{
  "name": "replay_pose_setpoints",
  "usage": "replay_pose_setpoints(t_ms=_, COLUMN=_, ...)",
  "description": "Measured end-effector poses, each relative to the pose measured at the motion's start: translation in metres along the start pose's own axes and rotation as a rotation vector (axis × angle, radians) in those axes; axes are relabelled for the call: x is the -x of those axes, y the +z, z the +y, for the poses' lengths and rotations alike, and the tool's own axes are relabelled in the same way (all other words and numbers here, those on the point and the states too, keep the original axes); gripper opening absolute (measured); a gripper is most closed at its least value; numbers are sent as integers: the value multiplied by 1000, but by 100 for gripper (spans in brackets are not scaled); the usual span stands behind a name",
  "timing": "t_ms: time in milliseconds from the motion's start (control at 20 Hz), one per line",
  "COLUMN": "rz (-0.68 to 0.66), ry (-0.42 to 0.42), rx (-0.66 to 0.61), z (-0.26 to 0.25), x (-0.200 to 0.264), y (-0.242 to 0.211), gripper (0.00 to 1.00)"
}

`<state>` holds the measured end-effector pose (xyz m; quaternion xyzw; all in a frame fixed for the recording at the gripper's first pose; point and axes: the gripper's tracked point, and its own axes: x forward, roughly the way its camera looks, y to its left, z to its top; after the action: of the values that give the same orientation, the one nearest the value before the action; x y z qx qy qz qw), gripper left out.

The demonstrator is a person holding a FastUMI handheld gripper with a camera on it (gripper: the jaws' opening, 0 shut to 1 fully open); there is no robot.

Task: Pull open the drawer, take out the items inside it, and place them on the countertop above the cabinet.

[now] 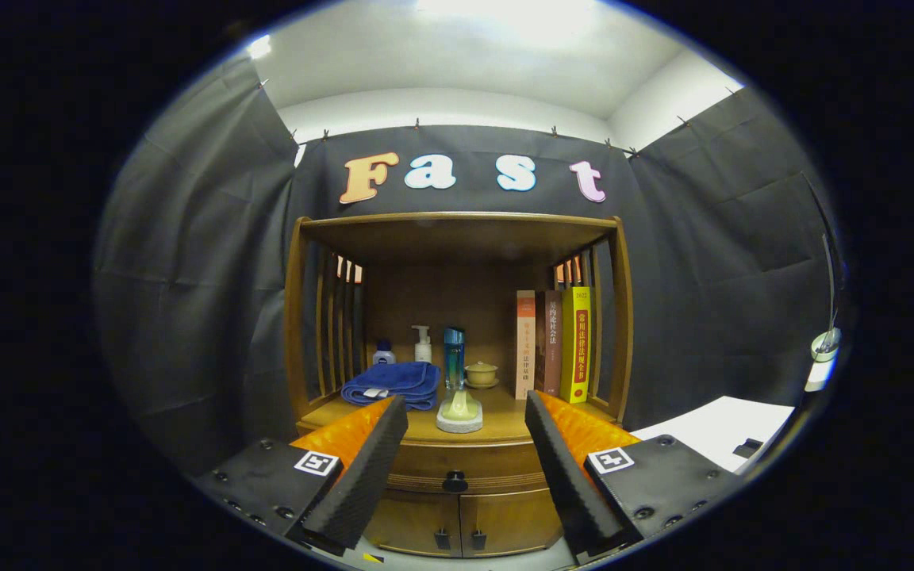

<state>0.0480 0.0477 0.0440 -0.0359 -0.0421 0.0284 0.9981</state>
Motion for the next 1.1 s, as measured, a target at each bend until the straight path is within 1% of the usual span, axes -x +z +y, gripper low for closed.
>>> replay_pose_setpoints(t_ms=250, rz=-6, ry=-22, rx=-5, z=-11, x=-1, y=1, gripper=98)
replay_pose_setpoints(t_ms=1100, rz=4, ry=-33, rx=-25, z=-14, x=-1, y=-5, gripper=98)
